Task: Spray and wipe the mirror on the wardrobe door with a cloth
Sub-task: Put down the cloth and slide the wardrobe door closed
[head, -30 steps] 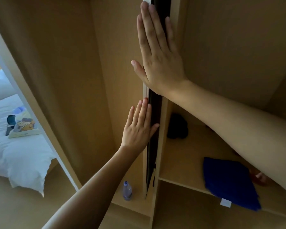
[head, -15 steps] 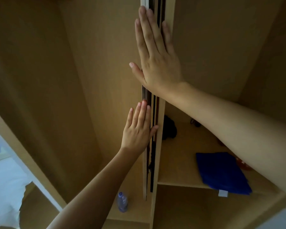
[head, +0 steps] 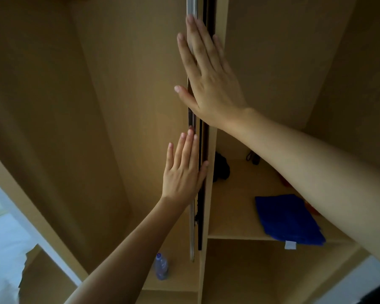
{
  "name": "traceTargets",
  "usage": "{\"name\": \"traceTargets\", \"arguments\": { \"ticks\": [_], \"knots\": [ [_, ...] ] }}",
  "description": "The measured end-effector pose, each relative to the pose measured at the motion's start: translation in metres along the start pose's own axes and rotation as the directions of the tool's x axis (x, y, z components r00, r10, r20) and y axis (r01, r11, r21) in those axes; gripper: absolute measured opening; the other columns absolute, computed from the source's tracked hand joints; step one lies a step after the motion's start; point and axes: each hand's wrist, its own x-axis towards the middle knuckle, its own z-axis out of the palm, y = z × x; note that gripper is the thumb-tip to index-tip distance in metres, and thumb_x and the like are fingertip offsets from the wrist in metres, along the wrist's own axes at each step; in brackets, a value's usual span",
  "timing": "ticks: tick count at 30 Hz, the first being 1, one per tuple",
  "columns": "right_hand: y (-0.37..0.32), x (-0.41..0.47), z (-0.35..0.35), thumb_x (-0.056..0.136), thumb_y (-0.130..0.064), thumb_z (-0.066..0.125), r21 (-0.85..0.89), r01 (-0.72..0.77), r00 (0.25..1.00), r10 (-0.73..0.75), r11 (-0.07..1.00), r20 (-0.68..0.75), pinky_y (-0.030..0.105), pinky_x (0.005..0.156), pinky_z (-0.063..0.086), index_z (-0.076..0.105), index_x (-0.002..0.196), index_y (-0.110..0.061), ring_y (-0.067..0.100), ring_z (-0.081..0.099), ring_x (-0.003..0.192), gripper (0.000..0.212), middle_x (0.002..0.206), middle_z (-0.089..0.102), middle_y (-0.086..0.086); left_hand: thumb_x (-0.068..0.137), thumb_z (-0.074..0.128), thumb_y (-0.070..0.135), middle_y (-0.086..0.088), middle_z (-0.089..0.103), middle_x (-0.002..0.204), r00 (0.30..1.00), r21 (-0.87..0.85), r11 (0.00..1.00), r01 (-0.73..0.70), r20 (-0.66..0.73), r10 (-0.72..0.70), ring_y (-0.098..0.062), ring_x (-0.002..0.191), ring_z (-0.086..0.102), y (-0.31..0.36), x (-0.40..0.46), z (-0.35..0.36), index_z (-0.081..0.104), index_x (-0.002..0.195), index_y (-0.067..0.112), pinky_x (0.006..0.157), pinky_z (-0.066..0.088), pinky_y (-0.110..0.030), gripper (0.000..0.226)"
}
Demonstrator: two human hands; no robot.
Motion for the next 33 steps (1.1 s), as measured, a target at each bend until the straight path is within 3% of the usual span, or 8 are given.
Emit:
{"name": "traceTargets", "arguments": {
  "ticks": [3,8,13,20,26,30,33],
  "knots": [
    [0.005,-0.034,-0.010,0.100,-0.042,0.039,0.109,-0.020,0.998,0.013,0.994,0.062,0.049,0.121,0.008,0.019,0.153,-0.009,0.033,0.011,0.148,0.065,0.159,0.013,0.022,0.102,0.035,0.035,-0.011,0.012,0.160,0.995,-0.123,0.988,0.096,0.013,-0.095,-0.018,0.150,-0.006,0.017,-0.011,-0.017,0.006,0.153,0.006,0.123,-0.003,-0.038,0.065],
    [0.018,-0.124,-0.019,0.103,-0.039,0.036,0.205,-0.182,0.959,0.127,0.962,0.254,0.048,0.121,0.006,0.019,0.155,-0.019,0.025,0.007,0.150,0.058,0.162,0.010,0.010,0.103,0.036,0.034,-0.006,0.017,0.161,0.981,-0.236,0.969,0.073,0.191,-0.027,-0.018,0.151,0.005,0.053,-0.035,-0.025,0.013,0.154,0.014,0.122,-0.006,-0.041,0.059],
    [0.039,-0.231,-0.026,0.103,-0.038,0.038,0.135,-0.342,0.827,0.230,0.930,0.513,0.043,0.122,0.006,0.023,0.153,-0.024,0.020,0.007,0.150,0.055,0.162,0.011,0.005,0.105,0.032,0.038,-0.002,0.014,0.162,0.924,-0.310,0.946,0.095,0.380,0.032,-0.014,0.151,0.000,0.098,-0.064,-0.001,0.016,0.154,0.020,0.122,-0.004,-0.042,0.055],
    [0.094,-0.350,-0.018,0.102,-0.039,0.039,-0.004,-0.525,0.610,0.379,0.851,0.696,0.046,0.121,0.013,0.024,0.153,-0.025,0.019,0.008,0.150,0.055,0.162,0.014,0.002,0.105,0.026,0.039,-0.001,0.015,0.162,0.837,-0.332,0.929,0.165,0.545,0.047,-0.013,0.150,0.000,0.173,-0.082,0.055,0.015,0.155,0.018,0.122,-0.004,-0.043,0.055],
    [0.143,-0.420,0.024,0.100,-0.046,0.026,-0.036,-0.563,0.436,0.334,0.825,0.835,0.057,0.114,0.023,0.033,0.150,-0.021,0.026,0.020,0.147,0.056,0.159,0.025,0.009,0.102,0.015,0.043,-0.002,0.017,0.162,0.743,-0.290,0.933,0.213,0.668,0.038,-0.012,0.149,0.003,0.238,-0.086,0.122,0.020,0.154,0.011,0.120,-0.009,-0.038,0.061],
    [0.158,-0.453,0.055,0.098,-0.046,0.023,0.010,-0.577,0.401,0.273,0.817,0.874,0.050,0.119,0.013,0.038,0.148,-0.018,0.026,0.024,0.146,0.059,0.156,0.030,0.010,0.098,0.007,0.047,-0.002,0.014,0.162,0.665,-0.240,0.936,0.256,0.747,0.010,-0.010,0.148,-0.002,0.267,-0.095,0.164,0.016,0.154,0.012,0.119,-0.013,-0.036,0.067],
    [0.162,-0.472,0.074,0.096,-0.048,0.021,0.042,-0.635,0.377,0.262,0.771,0.888,0.046,0.118,0.015,0.039,0.148,-0.018,0.027,0.022,0.147,0.062,0.157,0.029,0.009,0.095,0.001,0.051,0.000,0.006,0.164,0.608,-0.200,0.925,0.324,0.793,-0.041,-0.007,0.147,-0.011,0.281,-0.101,0.183,0.006,0.155,0.014,0.119,-0.014,-0.035,0.070]
  ]
}}
